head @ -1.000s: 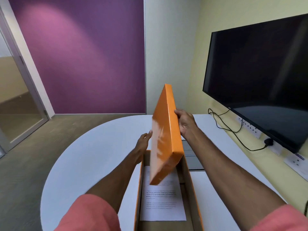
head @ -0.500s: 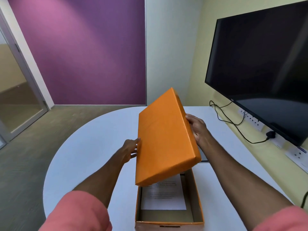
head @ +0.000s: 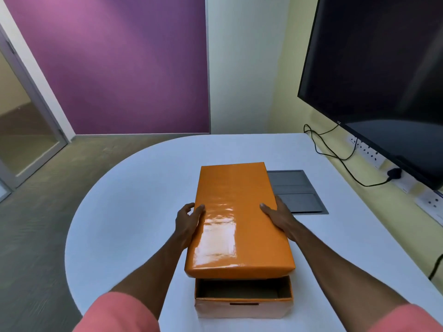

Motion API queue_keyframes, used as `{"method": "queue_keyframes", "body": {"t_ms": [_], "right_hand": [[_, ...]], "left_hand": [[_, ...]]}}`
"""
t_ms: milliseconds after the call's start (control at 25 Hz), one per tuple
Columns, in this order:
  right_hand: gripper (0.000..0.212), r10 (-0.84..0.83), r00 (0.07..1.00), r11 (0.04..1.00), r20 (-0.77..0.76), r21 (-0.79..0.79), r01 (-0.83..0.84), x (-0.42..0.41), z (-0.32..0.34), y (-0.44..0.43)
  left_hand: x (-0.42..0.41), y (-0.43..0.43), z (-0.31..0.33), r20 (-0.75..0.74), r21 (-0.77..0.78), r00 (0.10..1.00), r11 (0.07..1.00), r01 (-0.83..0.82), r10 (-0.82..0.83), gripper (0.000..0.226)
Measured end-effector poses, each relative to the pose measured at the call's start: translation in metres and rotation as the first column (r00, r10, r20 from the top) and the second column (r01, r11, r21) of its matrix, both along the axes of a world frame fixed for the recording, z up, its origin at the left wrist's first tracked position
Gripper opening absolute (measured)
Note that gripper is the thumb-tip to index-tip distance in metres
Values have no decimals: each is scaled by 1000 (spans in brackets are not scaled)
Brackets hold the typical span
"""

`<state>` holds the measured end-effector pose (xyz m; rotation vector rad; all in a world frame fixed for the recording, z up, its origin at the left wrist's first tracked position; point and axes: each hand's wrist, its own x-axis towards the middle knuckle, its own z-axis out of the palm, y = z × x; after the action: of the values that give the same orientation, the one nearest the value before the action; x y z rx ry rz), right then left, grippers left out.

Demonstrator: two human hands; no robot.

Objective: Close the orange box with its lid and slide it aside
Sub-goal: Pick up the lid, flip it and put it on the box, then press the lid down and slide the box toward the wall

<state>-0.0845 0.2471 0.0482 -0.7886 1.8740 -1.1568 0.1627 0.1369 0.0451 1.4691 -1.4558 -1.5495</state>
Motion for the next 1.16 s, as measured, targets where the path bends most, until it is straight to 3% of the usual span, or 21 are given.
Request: {"method": "queue_keyframes", "body": {"t_ms": [160, 440, 880, 1160], "right_hand": [[76, -3, 1000, 995, -16, 102, 5, -3, -33, 9], [70, -8, 1000, 996, -23, 94, 10, -8, -43, 7], [66, -46, 996, 995, 71, 92, 40, -9, -58, 7], [70, -38, 999, 989, 21, 141, 35, -1, -64, 21]], "left_hand": [[-3, 11, -18, 85, 29, 993, 996, 82, -84, 61], [-18, 9, -31, 153, 12, 984, 996, 94, -95, 68], [-25, -1, -38, 194, -7, 974, 992, 124, -120, 58], [-15, 13, -43, 228, 39, 964, 991, 131, -136, 65]]}}
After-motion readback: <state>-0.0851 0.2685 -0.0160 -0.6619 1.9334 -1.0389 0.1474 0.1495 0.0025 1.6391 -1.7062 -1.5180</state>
